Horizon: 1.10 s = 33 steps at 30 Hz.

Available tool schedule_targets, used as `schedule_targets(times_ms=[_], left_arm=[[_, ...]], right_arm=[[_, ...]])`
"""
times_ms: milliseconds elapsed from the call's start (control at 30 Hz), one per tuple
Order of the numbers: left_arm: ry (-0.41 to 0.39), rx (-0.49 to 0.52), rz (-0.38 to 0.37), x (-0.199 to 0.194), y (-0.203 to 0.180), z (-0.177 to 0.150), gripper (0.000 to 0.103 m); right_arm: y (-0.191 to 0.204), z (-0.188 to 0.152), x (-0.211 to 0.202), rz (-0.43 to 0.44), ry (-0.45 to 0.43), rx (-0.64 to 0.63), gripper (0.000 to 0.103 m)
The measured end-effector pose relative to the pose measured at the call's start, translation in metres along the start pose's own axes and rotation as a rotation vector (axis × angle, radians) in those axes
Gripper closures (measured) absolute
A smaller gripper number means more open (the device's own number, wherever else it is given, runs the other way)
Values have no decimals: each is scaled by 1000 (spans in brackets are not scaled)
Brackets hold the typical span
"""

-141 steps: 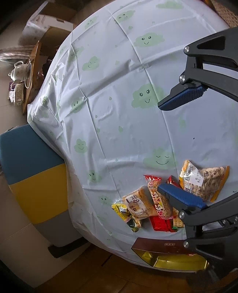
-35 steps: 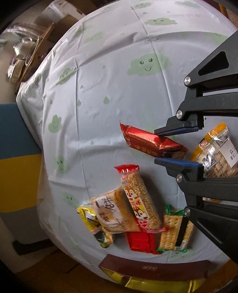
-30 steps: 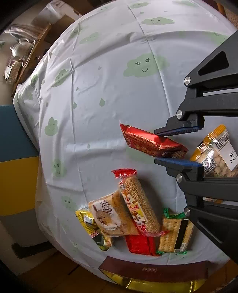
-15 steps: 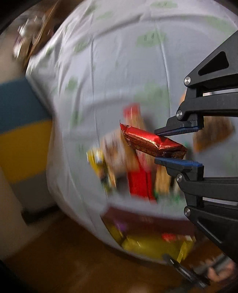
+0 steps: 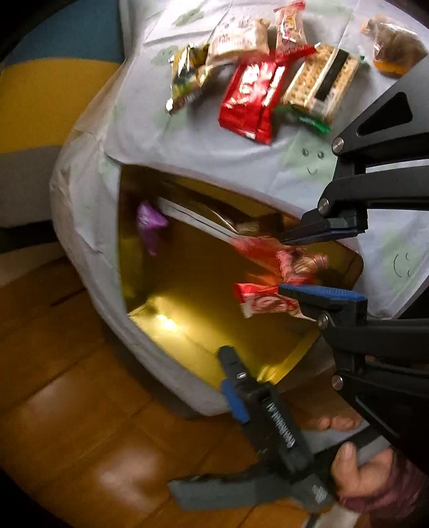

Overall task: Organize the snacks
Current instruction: 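Carry the red packet to the gold tray and release it with the right tool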

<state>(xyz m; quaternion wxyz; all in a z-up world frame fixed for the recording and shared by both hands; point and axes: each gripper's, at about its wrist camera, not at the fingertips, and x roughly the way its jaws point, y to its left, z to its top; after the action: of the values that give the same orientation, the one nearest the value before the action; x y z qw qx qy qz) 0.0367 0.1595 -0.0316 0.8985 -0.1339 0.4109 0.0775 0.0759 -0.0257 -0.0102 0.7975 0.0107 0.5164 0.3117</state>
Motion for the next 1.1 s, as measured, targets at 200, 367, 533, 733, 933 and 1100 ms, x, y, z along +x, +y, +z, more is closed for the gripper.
schedule_targets(times_ms=[200,367,533,733,933,1100], left_arm=[[-2,31,-10,0,-10,-3,29],[-2,69,-19,-4,-21,-6,29],[-11,118,-28,-9,-34,-8,29],[-13,166,-39,-14,-49,-13,29],[-14,214,-48,-16,-64,-17,29],[-13,252,-62,-19,-78,-18,29]], right_arm=[[5,-10,-5,-30,-24,-18,69],[-7,-15,-31,-47,-78,25,66],[-31,-21,-52,-94,-126,92,57],[-72,-39,-76,-176,-152,189,48],[-121,-60,-102,-279,-151,280,43],[-158,-68,-126,-365,-158,338,36]])
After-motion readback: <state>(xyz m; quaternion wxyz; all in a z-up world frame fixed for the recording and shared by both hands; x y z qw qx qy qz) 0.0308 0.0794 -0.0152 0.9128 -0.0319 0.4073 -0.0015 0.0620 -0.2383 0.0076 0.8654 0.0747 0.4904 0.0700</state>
